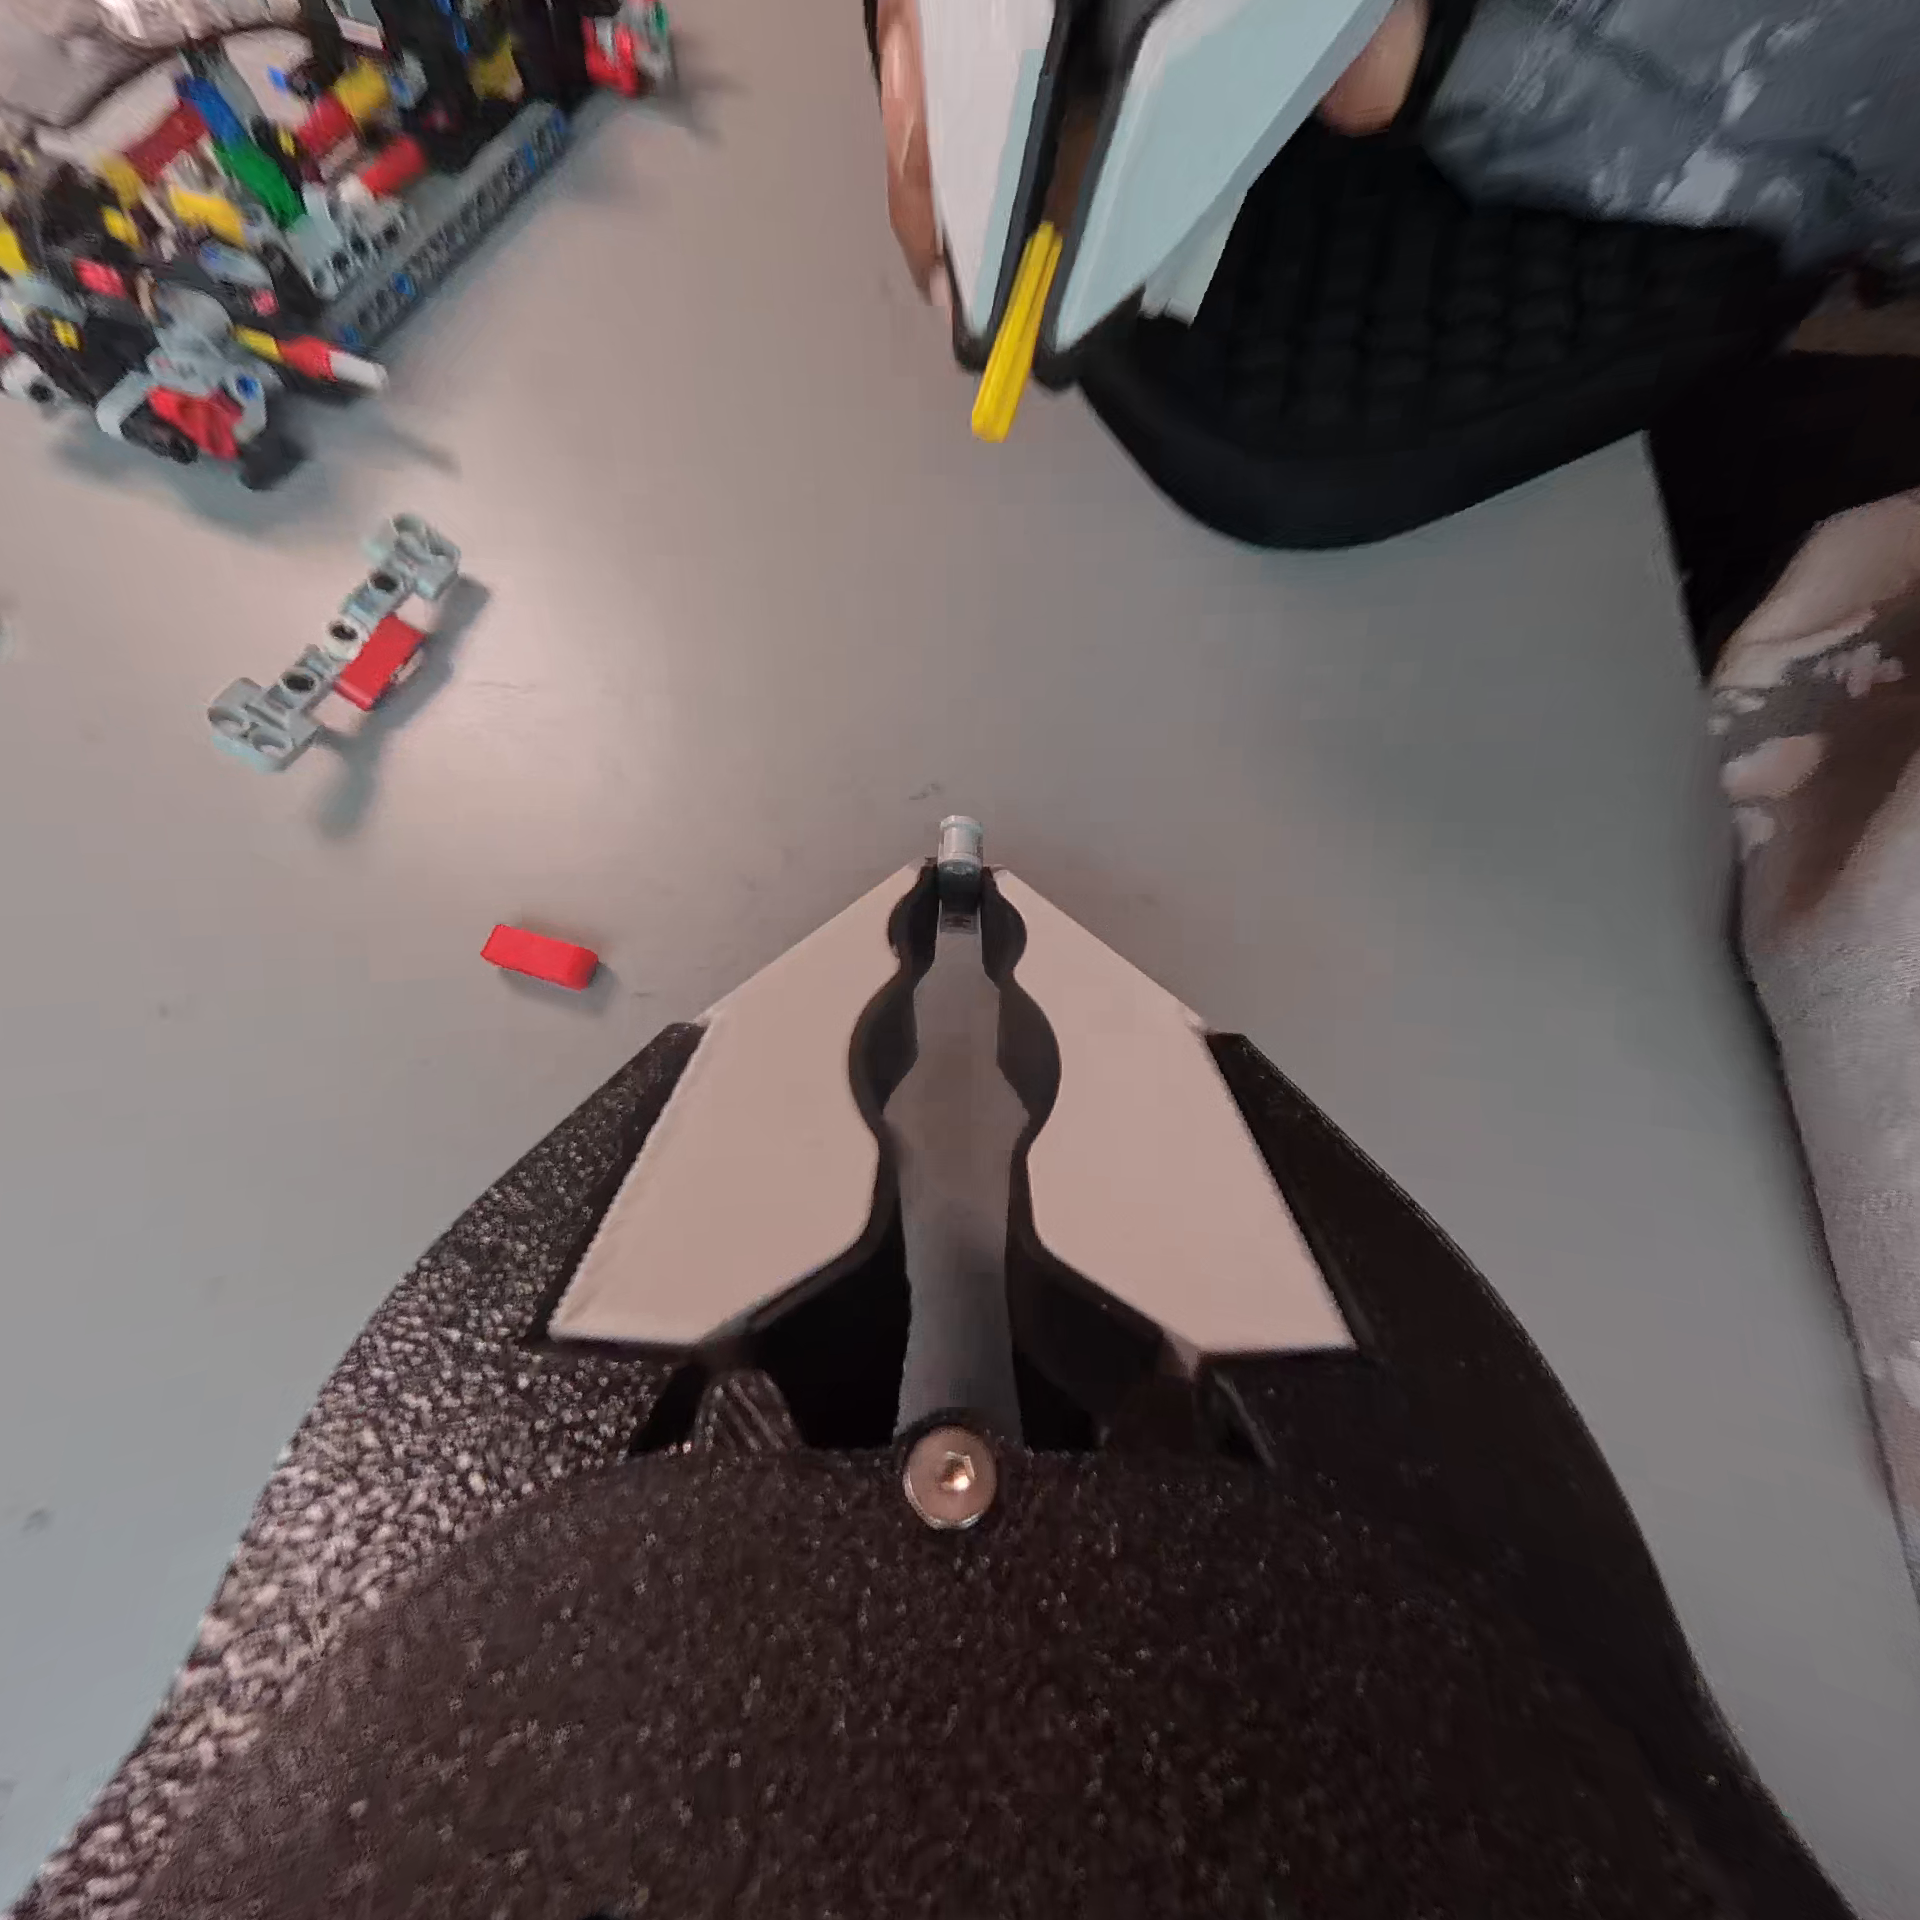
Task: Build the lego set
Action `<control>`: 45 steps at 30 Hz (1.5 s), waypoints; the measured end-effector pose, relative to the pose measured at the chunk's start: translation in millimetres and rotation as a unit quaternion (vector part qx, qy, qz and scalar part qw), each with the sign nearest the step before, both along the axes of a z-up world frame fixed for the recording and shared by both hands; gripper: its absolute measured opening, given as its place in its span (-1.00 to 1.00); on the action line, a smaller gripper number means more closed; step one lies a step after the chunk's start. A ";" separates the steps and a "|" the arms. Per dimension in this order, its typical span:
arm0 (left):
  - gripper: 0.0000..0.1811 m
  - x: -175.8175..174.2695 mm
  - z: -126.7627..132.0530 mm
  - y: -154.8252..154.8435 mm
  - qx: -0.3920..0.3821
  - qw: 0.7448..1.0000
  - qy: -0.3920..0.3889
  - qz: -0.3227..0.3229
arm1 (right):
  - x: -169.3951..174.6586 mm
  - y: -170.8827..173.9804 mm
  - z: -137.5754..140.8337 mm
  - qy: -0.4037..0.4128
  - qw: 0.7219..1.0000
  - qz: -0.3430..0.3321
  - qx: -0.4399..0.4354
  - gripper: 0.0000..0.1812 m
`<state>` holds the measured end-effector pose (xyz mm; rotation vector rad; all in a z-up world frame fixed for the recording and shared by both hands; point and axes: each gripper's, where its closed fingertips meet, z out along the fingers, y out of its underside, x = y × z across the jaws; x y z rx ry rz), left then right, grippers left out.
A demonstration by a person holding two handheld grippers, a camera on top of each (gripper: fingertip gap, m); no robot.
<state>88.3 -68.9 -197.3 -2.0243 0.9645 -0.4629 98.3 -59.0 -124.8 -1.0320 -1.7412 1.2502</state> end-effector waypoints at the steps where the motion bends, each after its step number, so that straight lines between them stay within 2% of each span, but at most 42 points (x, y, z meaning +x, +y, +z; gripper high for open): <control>1: -0.93 3.5 14.3 -2.2 0.022 0.999 -0.035 -0.011 | -0.4 -1.4 -1.1 -0.004 1.000 0.002 0.001 -0.99; 5: -0.94 6.4 70.2 -14.9 0.102 0.982 -0.153 -0.047 | -1.9 -14.6 3.4 -0.005 0.999 0.031 -0.023 -0.99; 7: -0.94 3.3 78.9 -17.5 0.120 0.979 -0.159 -0.047 | -3.3 -22.1 8.3 0.000 0.998 0.046 -0.038 -0.99; 10: -0.94 3.1 78.4 -20.1 0.123 0.979 -0.153 -0.050 | -5.8 -29.7 14.1 0.003 0.997 0.060 -0.049 -0.99; 29: -0.94 7.4 63.0 -24.9 0.101 0.984 -0.127 -0.067 | -5.4 -33.2 -1.8 -0.030 0.997 0.065 -0.026 -0.99; 45: -0.95 7.7 86.5 -30.6 0.112 0.968 -0.216 -0.066 | -3.2 -36.4 16.3 0.032 0.995 0.054 -0.071 -0.99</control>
